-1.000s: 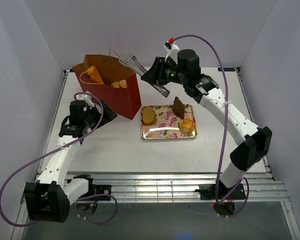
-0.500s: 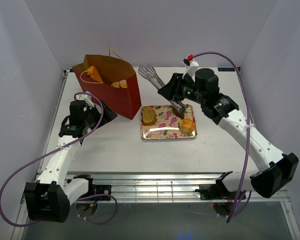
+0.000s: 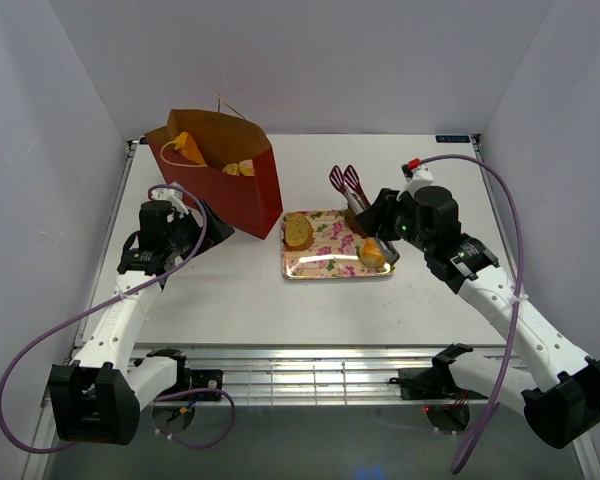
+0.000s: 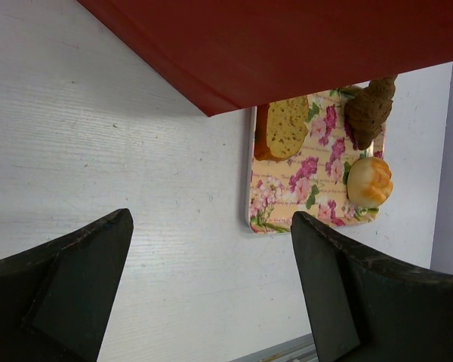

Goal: Place the fake bread into the paper bag

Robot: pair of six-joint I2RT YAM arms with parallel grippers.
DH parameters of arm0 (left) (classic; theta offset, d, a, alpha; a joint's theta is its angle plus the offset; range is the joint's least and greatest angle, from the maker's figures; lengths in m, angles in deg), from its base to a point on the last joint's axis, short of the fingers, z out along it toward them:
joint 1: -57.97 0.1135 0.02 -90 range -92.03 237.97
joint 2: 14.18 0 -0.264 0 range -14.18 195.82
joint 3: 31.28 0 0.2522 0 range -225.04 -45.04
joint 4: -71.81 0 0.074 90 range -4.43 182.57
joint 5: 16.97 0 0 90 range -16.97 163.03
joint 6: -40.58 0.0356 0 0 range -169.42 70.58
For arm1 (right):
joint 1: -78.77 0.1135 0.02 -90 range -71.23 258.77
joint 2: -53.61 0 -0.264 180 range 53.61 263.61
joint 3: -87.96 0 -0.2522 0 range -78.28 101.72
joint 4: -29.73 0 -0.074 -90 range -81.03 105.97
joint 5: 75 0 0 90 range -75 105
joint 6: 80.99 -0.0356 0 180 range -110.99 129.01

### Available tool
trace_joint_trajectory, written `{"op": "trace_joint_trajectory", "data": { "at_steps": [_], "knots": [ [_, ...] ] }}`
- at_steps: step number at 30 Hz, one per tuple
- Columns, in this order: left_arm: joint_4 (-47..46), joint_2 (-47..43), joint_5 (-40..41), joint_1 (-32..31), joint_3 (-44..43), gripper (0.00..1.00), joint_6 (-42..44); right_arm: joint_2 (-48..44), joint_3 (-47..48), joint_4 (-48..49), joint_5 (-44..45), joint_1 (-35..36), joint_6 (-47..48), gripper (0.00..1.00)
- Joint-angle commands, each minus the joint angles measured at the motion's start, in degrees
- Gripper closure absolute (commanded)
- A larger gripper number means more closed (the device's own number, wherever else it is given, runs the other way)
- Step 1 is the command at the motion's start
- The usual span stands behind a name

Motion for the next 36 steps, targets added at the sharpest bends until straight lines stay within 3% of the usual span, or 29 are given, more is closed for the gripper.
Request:
{"op": "trace_joint_trajectory", "data": {
  "at_steps": [1, 10, 18, 25, 36],
  "knots": [
    [-0.8, -1.1, -0.1, -0.2, 0.3, 0.04, 0.0, -3.3, -3.4, 2.0, 5.3, -0.7, 1.3, 0.52],
    [-0.9, -1.0, -0.6, -0.1, 0.3, 0.04, -0.1, -2.6, -11.1, 1.7, 14.0, -1.4, 5.5, 0.46],
    [-1.0, -0.4, -1.5, -0.2, 0.4, 0.04, -0.2, 1.8, -11.3, 3.0, 14.5, -1.6, 7.8, 0.43],
    [-1.2, -0.1, -1.9, -0.2, 0.5, 0.04, -0.3, 4.3, -11.5, 4.0, 14.3, -1.6, 8.9, 0.33],
    [-1.3, 0.2, -2.1, -0.2, 0.6, 0.05, -0.4, 7.5, -10.3, 4.8, 14.3, -1.6, 9.7, 0.31]
  ]
}}
